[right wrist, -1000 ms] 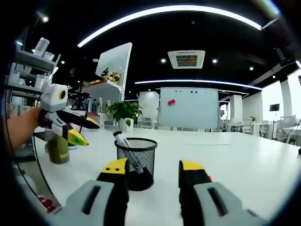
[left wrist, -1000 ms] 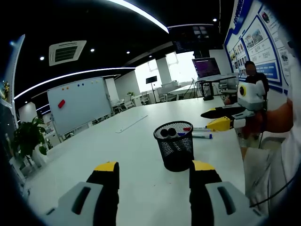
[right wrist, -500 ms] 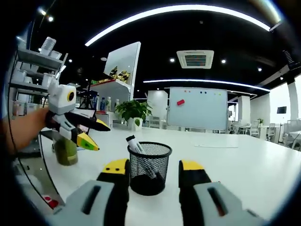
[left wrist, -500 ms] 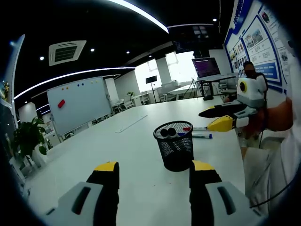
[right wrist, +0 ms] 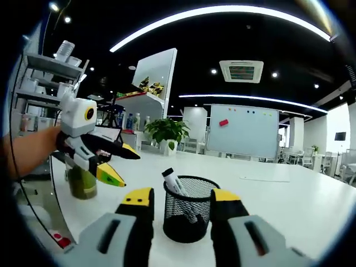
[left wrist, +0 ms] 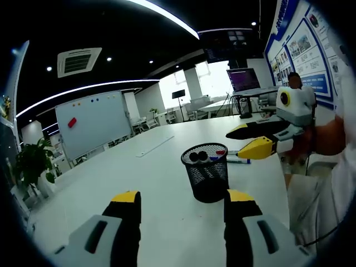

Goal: Pick up the whiteboard markers from the pen holder and place them facing the whiteboard neatly

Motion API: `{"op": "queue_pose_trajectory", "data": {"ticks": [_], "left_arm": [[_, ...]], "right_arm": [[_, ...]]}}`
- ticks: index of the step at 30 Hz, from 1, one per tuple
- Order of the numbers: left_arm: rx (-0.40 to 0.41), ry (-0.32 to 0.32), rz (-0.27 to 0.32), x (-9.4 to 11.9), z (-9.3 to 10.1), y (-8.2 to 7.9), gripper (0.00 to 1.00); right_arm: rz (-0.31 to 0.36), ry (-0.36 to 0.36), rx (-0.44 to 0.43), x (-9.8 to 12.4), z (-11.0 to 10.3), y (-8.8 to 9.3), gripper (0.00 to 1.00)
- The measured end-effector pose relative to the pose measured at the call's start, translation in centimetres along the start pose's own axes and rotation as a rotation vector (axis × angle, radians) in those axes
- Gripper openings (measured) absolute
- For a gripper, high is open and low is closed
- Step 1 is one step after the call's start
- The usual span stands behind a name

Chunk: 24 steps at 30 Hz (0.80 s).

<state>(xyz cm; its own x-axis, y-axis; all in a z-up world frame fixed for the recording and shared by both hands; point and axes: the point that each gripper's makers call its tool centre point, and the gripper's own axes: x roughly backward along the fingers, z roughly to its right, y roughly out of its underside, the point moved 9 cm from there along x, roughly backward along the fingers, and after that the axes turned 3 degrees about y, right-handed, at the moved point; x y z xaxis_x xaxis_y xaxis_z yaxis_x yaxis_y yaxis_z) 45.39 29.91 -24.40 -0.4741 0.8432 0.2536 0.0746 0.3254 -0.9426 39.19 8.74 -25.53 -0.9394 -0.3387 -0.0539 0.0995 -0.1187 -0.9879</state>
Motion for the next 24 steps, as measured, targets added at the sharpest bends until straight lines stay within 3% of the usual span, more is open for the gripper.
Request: {"op": "queue_pose_trajectory", "data": {"ticks": [13,24], "left_arm": [[0.0,0.003,-0.002,0.0,0.1,0.0,0.62],[0.0,0.002,-0.002,0.1,0.2,0.0,0.62]], "right_arm": [[0.023,-0.033,0.034,-2.1,-1.0,-1.1,0.37],[-0.05,-0.012,0.06,-2.7,-1.3,-1.0,0.34]]}}
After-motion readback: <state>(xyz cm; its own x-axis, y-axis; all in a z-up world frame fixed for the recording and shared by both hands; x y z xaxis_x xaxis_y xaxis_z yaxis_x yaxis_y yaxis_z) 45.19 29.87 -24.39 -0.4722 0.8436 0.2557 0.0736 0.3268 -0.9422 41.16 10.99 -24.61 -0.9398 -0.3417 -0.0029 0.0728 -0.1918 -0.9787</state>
